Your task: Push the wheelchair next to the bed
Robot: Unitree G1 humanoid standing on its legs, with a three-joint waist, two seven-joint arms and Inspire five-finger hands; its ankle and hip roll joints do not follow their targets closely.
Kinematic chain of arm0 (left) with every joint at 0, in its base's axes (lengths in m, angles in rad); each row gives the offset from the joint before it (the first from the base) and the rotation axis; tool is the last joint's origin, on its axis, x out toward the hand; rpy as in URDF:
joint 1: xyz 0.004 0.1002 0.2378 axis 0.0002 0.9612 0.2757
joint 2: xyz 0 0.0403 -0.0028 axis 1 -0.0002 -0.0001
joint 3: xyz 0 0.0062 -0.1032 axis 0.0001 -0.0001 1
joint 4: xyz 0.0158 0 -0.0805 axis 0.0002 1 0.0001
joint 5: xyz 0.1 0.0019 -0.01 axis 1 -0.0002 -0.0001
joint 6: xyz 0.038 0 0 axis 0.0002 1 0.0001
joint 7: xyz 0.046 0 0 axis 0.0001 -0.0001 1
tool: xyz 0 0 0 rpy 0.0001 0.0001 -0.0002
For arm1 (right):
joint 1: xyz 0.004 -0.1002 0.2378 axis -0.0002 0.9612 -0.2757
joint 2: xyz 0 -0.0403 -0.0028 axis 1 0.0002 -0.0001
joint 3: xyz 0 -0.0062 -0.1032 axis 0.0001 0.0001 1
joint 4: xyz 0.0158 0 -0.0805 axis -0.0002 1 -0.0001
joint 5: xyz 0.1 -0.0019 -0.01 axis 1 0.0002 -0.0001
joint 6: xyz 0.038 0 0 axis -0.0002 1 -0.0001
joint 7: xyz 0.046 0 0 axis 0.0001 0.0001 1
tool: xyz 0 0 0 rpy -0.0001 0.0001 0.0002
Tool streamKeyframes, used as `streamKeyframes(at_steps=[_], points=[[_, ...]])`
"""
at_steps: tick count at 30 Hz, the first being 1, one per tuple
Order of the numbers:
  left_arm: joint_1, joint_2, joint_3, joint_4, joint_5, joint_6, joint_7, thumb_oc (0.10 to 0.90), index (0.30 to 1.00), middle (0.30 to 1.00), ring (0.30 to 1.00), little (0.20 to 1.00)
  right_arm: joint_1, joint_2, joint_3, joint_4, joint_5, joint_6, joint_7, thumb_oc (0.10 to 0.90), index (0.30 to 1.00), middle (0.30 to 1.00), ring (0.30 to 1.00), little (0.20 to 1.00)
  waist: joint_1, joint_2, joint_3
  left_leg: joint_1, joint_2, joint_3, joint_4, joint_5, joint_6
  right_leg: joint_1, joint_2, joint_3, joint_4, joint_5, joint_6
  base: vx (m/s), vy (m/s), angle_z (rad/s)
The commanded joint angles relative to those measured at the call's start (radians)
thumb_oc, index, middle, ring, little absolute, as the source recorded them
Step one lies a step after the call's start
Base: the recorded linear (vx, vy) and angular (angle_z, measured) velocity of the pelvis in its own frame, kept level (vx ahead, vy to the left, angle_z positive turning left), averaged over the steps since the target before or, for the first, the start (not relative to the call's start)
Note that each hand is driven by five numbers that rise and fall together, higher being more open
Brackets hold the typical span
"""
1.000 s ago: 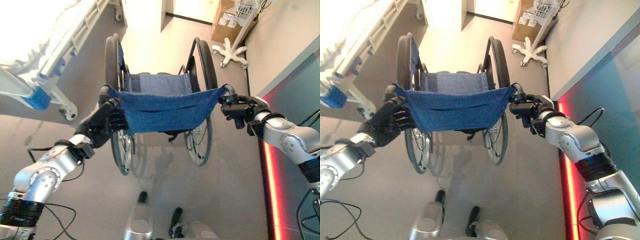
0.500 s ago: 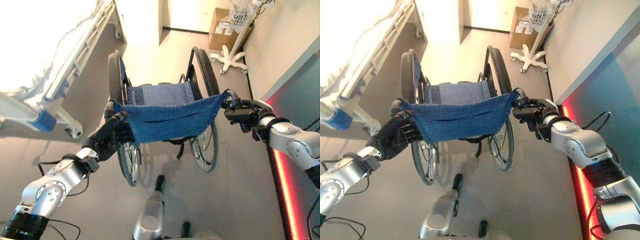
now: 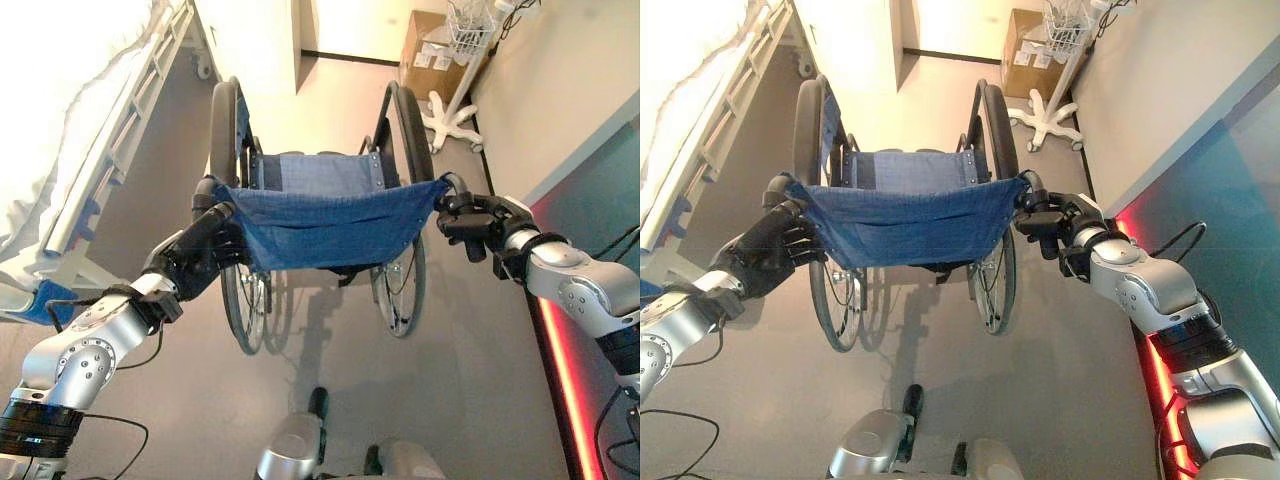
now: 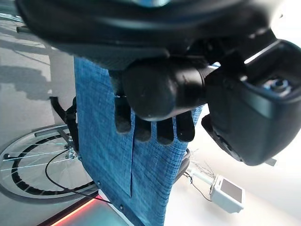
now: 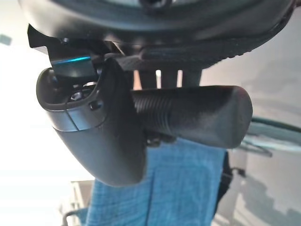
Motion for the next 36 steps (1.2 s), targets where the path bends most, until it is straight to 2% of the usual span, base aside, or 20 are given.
streamKeyframes(at_steps=[1, 3, 5, 6, 9, 10, 11, 12, 13, 15, 17, 20, 22, 25, 28, 30, 31, 33, 35, 36], points=[[-0.165, 0.049, 0.11, -0.05, -0.067, -0.243, -0.026, 0.4, 0.3, 0.3, 0.3, 0.3, -0.099, -0.052, 0.008, -0.113, 0.01, -0.149, 0.091, 0.4, 0.3, 0.3, 0.3, 0.3, -0.077, 0.016, -0.191, 0.014, -0.055, -0.143, 0.071, -0.059, -0.08, 0.005, -0.029, -0.036, -0.374, 0.406, 0.044, 0.42, -0.243, 0.32], [-0.18, 0.041, 0.092, -0.076, -0.059, -0.242, -0.001, 0.4, 0.3, 0.3, 0.3, 0.3, -0.14, -0.09, -0.007, -0.117, 0.049, -0.119, 0.096, 0.4, 0.3, 0.3, 0.3, 0.3, -0.102, 0.004, -0.177, 0.09, -0.027, -0.17, 0.099, -0.146, -0.097, -0.071, -0.104, -0.013, -0.564, 0.489, 0.081, 0.63, -0.325, 0.84], [-0.179, 0.032, 0.087, -0.088, -0.05, -0.24, 0.007, 0.4, 0.3, 0.3, 0.3, 0.3, -0.169, -0.098, -0.007, -0.121, 0.067, -0.093, 0.09, 0.4, 0.3, 0.3, 0.3, 0.3, -0.108, 0.01, -0.174, 0.12, -0.005, -0.182, 0.119, -0.184, -0.103, -0.078, -0.107, -0.003, -0.581, 0.505, 0.088, 0.53, -0.247, 0.77], [-0.17, 0.014, 0.087, -0.102, -0.035, -0.236, -0.002, 0.4, 0.3, 0.3, 0.3, 0.3, -0.203, -0.09, 0.001, -0.119, 0.07, -0.065, 0.078, 0.4, 0.3, 0.3, 0.3, 0.3, -0.106, 0.005, -0.186, 0.151, 0.019, -0.182, 0.142, -0.194, -0.115, -0.078, -0.103, -0.008, -0.525, 0.486, 0.091, 0.53, -0.249, 0.43], [-0.141, -0.012, 0.087, -0.122, -0.027, -0.244, -0.007, 0.4, 0.3, 0.3, 0.3, 0.3, -0.262, -0.082, 0.049, -0.076, 0.091, -0.064, 0.081, 0.4, 0.3, 0.3, 0.3, 0.3, -0.103, -0.001, -0.216, 0.168, 0.052, -0.189, 0.206, -0.131, -0.148, -0.05, -0.067, -0.022, -0.464, 0.456, 0.072, 0.45, -0.204, 0.52], [-0.112, -0.02, 0.102, -0.137, -0.033, -0.239, -0.024, 0.4, 0.3, 0.3, 0.3, 0.3, -0.281, -0.087, 0.074, -0.055, 0.102, -0.064, 0.081, 0.4, 0.3, 0.3, 0.3, 0.3, -0.108, 0.001, -0.236, 0.145, 0.098, -0.174, 0.341, 0.011, -0.194, -0.032, -0.031, -0.024, -0.434, 0.414, 0.03, 0.44, -0.217, 0.61], [-0.106, -0.02, 0.107, -0.141, -0.035, -0.237, -0.024, 0.4, 0.3, 0.3, 0.3, 0.3, -0.284, -0.089, 0.078, -0.053, 0.103, -0.065, 0.083, 0.4, 0.3, 0.3, 0.3, 0.3, -0.109, 0.001, -0.239, 0.133, 0.104, -0.174, 0.365, 0.029, -0.201, -0.025, -0.026, -0.028, -0.434, 0.408, 0.022, 0.41, -0.295, 0.54], [-0.086, -0.018, 0.117, -0.158, -0.036, -0.231, -0.021, 0.4, 0.3, 0.3, 0.3, 0.3, -0.289, -0.095, 0.091, -0.051, 0.106, -0.069, 0.088, 0.4, 0.3, 0.3, 0.3, 0.3, -0.102, -0.012, -0.237, 0.08, 0.114, -0.139, 0.495, 0.085, -0.211, 0.009, -0.021, -0.054, -0.439, 0.389, -0.005, 0.33, -0.3, 0.2], [-0.068, -0.019, 0.135, -0.169, -0.023, -0.226, -0.023, 0.4, 0.3, 0.3, 0.3, 0.3, -0.287, -0.093, 0.106, -0.052, 0.099, -0.086, 0.089, 0.4, 0.3, 0.3, 0.3, 0.3, -0.092, -0.022, -0.227, -0.006, 0.092, -0.127, 0.644, 0.108, -0.211, 0.05, -0.012, -0.068, -0.443, 0.371, -0.032, 0.42, -0.356, -0.06], [-0.053, -0.017, 0.155, -0.17, -0.025, -0.23, -0.028, 0.4, 0.3, 0.3, 0.3, 0.3, -0.28, -0.097, 0.103, -0.083, 0.099, -0.09, 0.086, 0.4, 0.3, 0.3, 0.3, 0.3, -0.071, -0.03, -0.209, -0.134, 0.046, -0.114, 0.718, 0.084, -0.195, 0.109, 0.004, -0.083, -0.459, 0.354, -0.051, 0.33, -0.197, -0.33], [-0.053, -0.016, 0.169, -0.161, -0.024, -0.234, -0.029, 0.4, 0.3, 0.3, 0.3, 0.3, -0.274, -0.095, 0.098, -0.108, 0.092, -0.084, 0.083, 0.4, 0.3, 0.3, 0.3, 0.3, -0.059, -0.026, -0.199, -0.168, 0.019, -0.103, 0.678, 0.056, -0.183, 0.138, 0.015, -0.08, -0.466, 0.341, -0.052, 0.31, -0.066, 0.14], [-0.047, -0.001, 0.192, -0.142, -0.048, -0.24, -0.029, 0.4, 0.3, 0.3, 0.3, 0.3, -0.294, -0.075, 0.112, -0.138, 0.101, -0.07, 0.053, 0.4, 0.3, 0.3, 0.3, 0.3, -0.04, -0.013, -0.198, -0.167, 0.027, -0.04, 0.429, 0.054, -0.178, 0.2, 0.054, -0.087, -0.488, 0.303, -0.047, 0.36, -0.034, 0.45], [-0.057, -0.01, 0.161, -0.119, -0.032, -0.257, -0.046, 0.4, 0.3, 0.3, 0.3, 0.3, -0.31, -0.038, 0.135, -0.097, 0.091, -0.084, 0.039, 0.4, 0.3, 0.3, 0.3, 0.3, -0.022, 0.013, -0.206, -0.182, 0.049, 0.036, 0.152, 0.118, -0.2, 0.265, 0.096, -0.115, -0.511, 0.262, -0.051, 0.48, 0.042, 0.26], [-0.047, -0.041, 0.119, -0.142, 0.006, -0.278, -0.037, 0.4, 0.3, 0.3, 0.3, 0.3, -0.266, -0.019, 0.136, -0.075, 0.053, -0.107, 0.046, 0.4, 0.3, 0.3, 0.3, 0.3, -0.002, 0.031, -0.213, -0.211, 0.083, 0.096, -0.07, 0.233, -0.231, 0.355, 0.131, -0.129, -0.534, 0.213, -0.054, 0.48, 0.066, 0.11], [-0.052, -0.048, 0.104, -0.165, 0.004, -0.273, -0.018, 0.4, 0.3, 0.3, 0.3, 0.3, -0.202, -0.008, 0.107, -0.057, 0.002, -0.133, 0.077, 0.4, 0.3, 0.3, 0.3, 0.3, 0.002, 0.038, -0.226, -0.268, 0.11, 0.149, -0.135, 0.248, -0.244, 0.413, 0.146, -0.134, -0.52, 0.156, -0.058, 0.51, 0.105, 0.0], [-0.074, -0.048, 0.099, -0.162, 0.006, -0.259, -0.015, 0.4, 0.3, 0.3, 0.3, 0.3, -0.181, 0.0, 0.094, -0.047, -0.02, -0.145, 0.092, 0.4, 0.3, 0.3, 0.3, 0.3, -0.001, 0.039, -0.236, -0.257, 0.109, 0.185, -0.127, 0.225, -0.231, 0.423, 0.143, -0.133, -0.497, 0.127, -0.054, 0.43, 0.11, 0.08], [-0.092, -0.035, 0.103, -0.158, -0.004, -0.241, -0.011, 0.4, 0.3, 0.3, 0.3, 0.3, -0.177, 0.008, 0.088, -0.041, -0.026, -0.146, 0.108, 0.4, 0.3, 0.3, 0.3, 0.3, 0.0, 0.031, -0.249, -0.23, 0.084, 0.171, -0.117, 0.193, -0.211, 0.437, 0.128, -0.122, -0.458, 0.091, -0.039, 0.53, 0.133, -0.05], [-0.11, -0.017, 0.106, -0.148, -0.01, -0.221, -0.015, 0.4, 0.3, 0.3, 0.3, 0.3, -0.158, 0.006, 0.075, -0.051, -0.026, -0.147, 0.118, 0.4, 0.3, 0.3, 0.3, 0.3, 0.007, 0.013, -0.266, -0.211, 0.053, 0.167, -0.078, 0.172, -0.18, 0.45, 0.108, -0.118, -0.393, 0.118, -0.01, 0.45, 0.106, -0.18], [-0.129, -0.004, 0.108, -0.142, -0.002, -0.19, -0.033, 0.4, 0.3, 0.3, 0.3, 0.3, -0.13, -0.004, 0.055, -0.068, -0.012, -0.151, 0.108, 0.4, 0.3, 0.3, 0.3, 0.3, 0.014, -0.01, -0.279, -0.207, 0.023, 0.166, -0.041, 0.139, -0.139, 0.425, 0.09, -0.118, -0.254, 0.219, 0.041, 0.33, 0.103, -0.13], [-0.147, 0.004, 0.105, -0.127, 0.009, -0.173, -0.059, 0.4, 0.3, 0.3, 0.3, 0.3, -0.114, 0.001, 0.043, -0.075, 0.0, -0.154, 0.092, 0.4, 0.3, 0.3, 0.3, 0.3, 0.014, -0.011, -0.282, -0.184, 0.011, 0.139, -0.032, 0.124, -0.121, 0.364, 0.08, -0.114, -0.069, 0.32, 0.091, 0.26, 0.09, 0.13]])
